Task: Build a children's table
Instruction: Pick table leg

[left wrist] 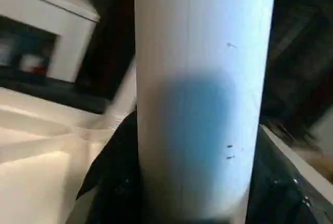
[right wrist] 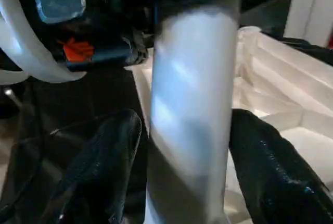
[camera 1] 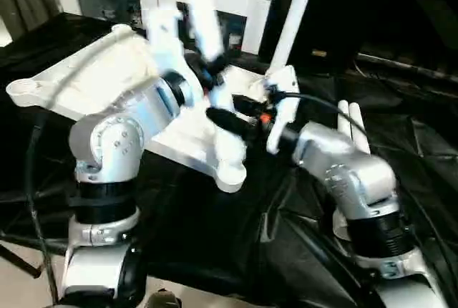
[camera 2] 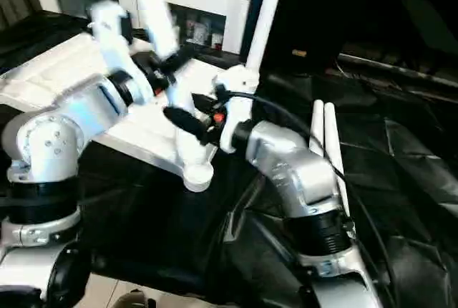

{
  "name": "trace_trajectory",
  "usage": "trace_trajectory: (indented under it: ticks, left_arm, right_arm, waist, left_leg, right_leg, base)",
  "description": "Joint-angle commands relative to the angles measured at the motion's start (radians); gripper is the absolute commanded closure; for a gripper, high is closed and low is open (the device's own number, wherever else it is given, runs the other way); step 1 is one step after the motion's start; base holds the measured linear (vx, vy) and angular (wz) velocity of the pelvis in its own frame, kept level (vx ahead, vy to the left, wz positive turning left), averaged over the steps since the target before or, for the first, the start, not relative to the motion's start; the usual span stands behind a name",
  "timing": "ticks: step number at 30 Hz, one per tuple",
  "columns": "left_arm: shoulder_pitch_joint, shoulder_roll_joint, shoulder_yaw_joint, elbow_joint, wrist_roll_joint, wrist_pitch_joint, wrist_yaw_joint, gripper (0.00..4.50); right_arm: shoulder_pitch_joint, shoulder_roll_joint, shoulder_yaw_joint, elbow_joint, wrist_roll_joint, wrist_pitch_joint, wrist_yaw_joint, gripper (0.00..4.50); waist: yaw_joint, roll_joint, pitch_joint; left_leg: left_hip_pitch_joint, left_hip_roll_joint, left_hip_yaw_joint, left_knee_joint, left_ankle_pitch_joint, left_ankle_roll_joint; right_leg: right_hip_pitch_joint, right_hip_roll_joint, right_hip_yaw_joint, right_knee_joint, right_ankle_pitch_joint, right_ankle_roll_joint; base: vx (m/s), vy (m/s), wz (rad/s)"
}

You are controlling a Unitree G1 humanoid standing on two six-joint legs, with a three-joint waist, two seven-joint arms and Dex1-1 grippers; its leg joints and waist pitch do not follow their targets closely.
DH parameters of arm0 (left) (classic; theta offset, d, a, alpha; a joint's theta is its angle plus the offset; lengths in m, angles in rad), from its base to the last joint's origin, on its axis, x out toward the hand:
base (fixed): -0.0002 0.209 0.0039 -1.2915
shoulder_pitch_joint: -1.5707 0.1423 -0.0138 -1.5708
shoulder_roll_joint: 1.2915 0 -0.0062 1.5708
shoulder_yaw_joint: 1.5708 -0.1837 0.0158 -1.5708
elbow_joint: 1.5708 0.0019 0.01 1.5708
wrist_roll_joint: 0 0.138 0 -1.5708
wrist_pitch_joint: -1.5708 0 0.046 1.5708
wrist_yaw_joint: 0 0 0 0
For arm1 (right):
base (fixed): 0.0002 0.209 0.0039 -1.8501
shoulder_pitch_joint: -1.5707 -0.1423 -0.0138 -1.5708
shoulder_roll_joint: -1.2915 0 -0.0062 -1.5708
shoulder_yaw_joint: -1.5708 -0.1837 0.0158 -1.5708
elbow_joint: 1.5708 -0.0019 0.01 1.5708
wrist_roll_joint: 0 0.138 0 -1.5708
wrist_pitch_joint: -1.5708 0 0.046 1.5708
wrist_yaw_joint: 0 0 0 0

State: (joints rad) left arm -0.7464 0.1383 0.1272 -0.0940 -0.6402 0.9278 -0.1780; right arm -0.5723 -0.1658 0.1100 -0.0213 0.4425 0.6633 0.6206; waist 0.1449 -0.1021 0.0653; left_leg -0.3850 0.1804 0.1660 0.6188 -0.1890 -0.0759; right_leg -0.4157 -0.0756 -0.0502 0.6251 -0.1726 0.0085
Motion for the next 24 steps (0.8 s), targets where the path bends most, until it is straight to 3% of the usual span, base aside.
trace_trajectory:
  ticks: [1, 6, 15, 22, 24]
  left_arm:
    - [-0.015, 0.009, -0.032, -0.031, -0.041, 0.011, -0.071, 2.66]
    - [-0.032, 0.041, -0.034, -0.024, -0.065, -0.001, -0.155, 2.66]
    - [-0.048, 0.058, -0.002, -0.019, -0.123, 0.002, -0.241, 2.66]
    - [-0.029, 0.089, -0.031, -0.058, -0.142, -0.002, -0.324, 2.66]
    - [-0.026, 0.107, -0.045, -0.065, -0.143, -0.004, -0.356, 2.66]
  right_arm:
    - [-0.017, -0.048, -0.043, 0.003, 0.042, 0.036, 0.068, 1.34]
    - [-0.031, -0.125, -0.053, 0.001, 0.121, 0.121, 0.191, 1.33]
    - [-0.042, -0.179, -0.028, -0.003, 0.163, 0.162, 0.287, 1.33]
    - [-0.045, -0.192, -0.011, -0.004, 0.165, 0.172, 0.322, 1.33]
    - [-0.048, -0.196, -0.005, -0.001, 0.167, 0.173, 0.33, 1.33]
  waist:
    - [-0.003, 0.024, -0.071]
    - [-0.005, 0.019, -0.071]
    - [-0.003, 0.016, -0.071]
    - [-0.001, 0.015, -0.071]
    - [-0.003, 0.01, -0.071]
  left_leg:
    - [0.021, 0.038, -0.015, -0.092, -0.199, -0.083]
    - [0.016, 0.038, -0.013, -0.089, -0.178, -0.067]
    - [0.02, 0.04, -0.012, -0.086, -0.173, -0.066]
    - [0.018, 0.042, -0.012, -0.086, -0.16, -0.067]
    - [0.018, 0.042, -0.011, -0.086, -0.154, -0.064]
  right_leg:
    - [0.052, -0.06, 0.039, -0.067, -0.194, -0.106]
    - [0.057, -0.063, 0.039, -0.066, -0.192, -0.124]
    - [0.053, -0.062, 0.037, -0.067, -0.215, -0.149]
    - [0.053, -0.065, 0.037, -0.065, -0.219, -0.152]
    - [0.053, -0.065, 0.038, -0.066, -0.222, -0.15]
  base:
    - [0.0, 0.0, 0.0]
    - [0.0, 0.0, 0.0]
    - [0.0, 0.0, 0.0]
    - [0.0, 0.0, 0.0]
    - [0.0, 0.0, 0.0]
